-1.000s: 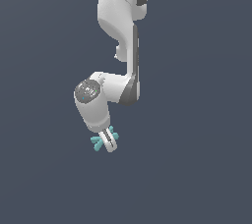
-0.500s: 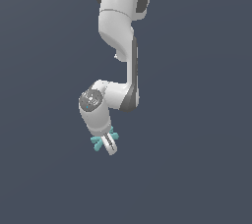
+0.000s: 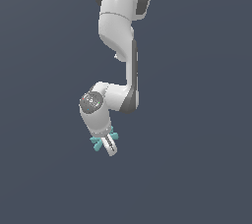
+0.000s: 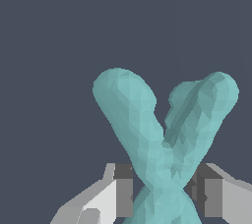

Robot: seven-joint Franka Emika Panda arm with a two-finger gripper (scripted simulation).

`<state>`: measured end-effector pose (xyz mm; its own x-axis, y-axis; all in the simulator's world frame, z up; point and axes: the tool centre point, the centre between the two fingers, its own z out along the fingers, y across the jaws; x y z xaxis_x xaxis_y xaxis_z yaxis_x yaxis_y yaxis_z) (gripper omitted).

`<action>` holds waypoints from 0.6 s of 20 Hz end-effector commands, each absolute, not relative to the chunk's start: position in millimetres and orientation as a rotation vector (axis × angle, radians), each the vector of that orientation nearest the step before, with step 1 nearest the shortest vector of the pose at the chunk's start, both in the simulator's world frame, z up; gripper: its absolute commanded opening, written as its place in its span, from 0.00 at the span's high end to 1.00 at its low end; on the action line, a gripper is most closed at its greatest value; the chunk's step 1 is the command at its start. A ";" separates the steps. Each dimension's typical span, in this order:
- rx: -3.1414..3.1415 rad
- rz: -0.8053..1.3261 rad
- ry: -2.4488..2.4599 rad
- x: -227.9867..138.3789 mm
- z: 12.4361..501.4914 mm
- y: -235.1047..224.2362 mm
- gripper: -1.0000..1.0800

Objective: Pick up the object and move it to a goal position.

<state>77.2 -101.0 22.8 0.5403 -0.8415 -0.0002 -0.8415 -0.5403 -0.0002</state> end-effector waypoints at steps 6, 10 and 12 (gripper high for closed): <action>-2.757 0.000 1.506 77.2 22.8 -101.1 1.00; -2.757 0.000 1.506 78.5 26.0 -93.6 1.00; -2.757 0.000 1.506 80.0 30.2 -84.7 1.00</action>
<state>78.5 -91.8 27.0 0.5390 -0.8423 -0.0003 -0.8423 -0.5390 0.0013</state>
